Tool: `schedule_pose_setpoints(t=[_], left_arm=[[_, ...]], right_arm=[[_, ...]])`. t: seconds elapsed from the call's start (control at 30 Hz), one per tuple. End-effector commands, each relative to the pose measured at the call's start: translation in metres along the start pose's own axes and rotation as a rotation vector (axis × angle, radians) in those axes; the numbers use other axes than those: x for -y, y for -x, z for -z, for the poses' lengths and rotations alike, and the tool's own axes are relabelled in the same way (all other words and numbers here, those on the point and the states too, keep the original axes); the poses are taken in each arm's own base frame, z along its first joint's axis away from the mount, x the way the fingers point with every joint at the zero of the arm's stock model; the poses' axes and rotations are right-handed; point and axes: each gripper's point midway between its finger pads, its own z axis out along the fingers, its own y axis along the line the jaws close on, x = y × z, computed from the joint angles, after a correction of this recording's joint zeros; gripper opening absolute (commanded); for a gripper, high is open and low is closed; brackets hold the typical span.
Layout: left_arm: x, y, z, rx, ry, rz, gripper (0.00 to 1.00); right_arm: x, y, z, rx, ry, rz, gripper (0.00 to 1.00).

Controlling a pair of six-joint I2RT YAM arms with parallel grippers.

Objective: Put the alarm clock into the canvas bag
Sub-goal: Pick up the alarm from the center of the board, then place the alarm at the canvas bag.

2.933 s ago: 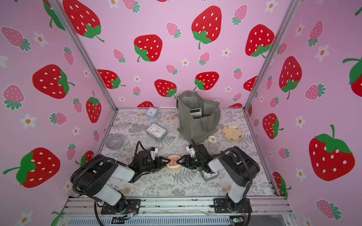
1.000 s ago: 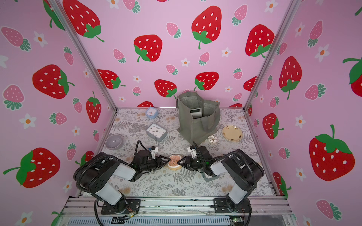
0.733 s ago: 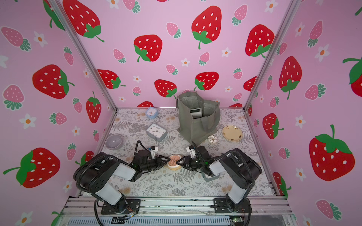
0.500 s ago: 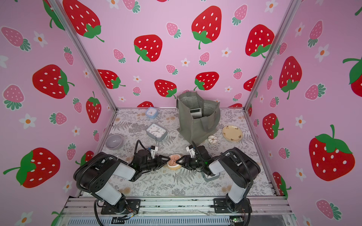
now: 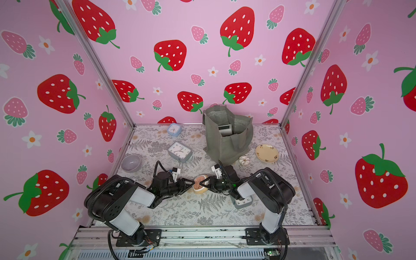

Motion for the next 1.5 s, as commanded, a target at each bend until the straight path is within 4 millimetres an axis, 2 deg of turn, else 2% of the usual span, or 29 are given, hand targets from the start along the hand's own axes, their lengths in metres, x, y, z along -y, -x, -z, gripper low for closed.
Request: schedule_pose_setpoints(t=[0.0,0.1,0.27,0.47,0.6,0.73,0.93,1.07,1.2,1.27,1.37,1.47], left_arm=[[-0.029,-0.028,0.005,-0.095,0.101,0.076,0.49],[-0.023,-0.022,0.011,-0.078,0.084,0.077,0.5],[-0.001,-0.012,0.024,-0.056,0.073,0.028,0.53],[0.037,0.005,0.054,0.022,0.102,-0.11,0.63],[0.074,0.019,0.077,0.101,0.068,-0.221,0.72],[0.109,0.033,0.094,0.165,0.032,-0.305,0.76],[0.159,0.059,0.107,0.268,-0.054,-0.382,0.78],[0.184,0.078,0.109,0.329,-0.1,-0.399,0.79],[0.205,0.097,0.103,0.334,-0.099,-0.437,0.79],[0.211,0.107,0.098,0.347,-0.096,-0.448,0.79],[0.22,0.122,0.091,0.367,-0.09,-0.47,0.8],[0.226,0.138,0.081,0.38,-0.068,-0.506,0.8]], right_arm=[[-0.022,0.004,-0.002,0.016,0.042,0.073,0.38],[-0.028,0.006,0.004,0.032,0.026,0.11,0.37],[-0.045,0.011,0.018,0.068,0.004,0.191,0.36],[-0.076,0.017,0.04,0.12,-0.017,0.298,0.36],[-0.11,0.033,0.059,0.194,-0.035,0.405,0.36],[-0.156,0.054,0.086,0.294,-0.041,0.516,0.36],[-0.222,0.084,0.119,0.411,0.001,0.654,0.36],[-0.249,0.115,0.141,0.507,-0.069,0.734,0.36],[-0.26,0.154,0.172,0.626,-0.212,0.78,0.38],[-0.259,0.173,0.186,0.674,-0.269,0.783,0.38],[-0.251,0.202,0.202,0.714,-0.333,0.772,0.38],[-0.236,0.228,0.209,0.712,-0.385,0.749,0.38]])
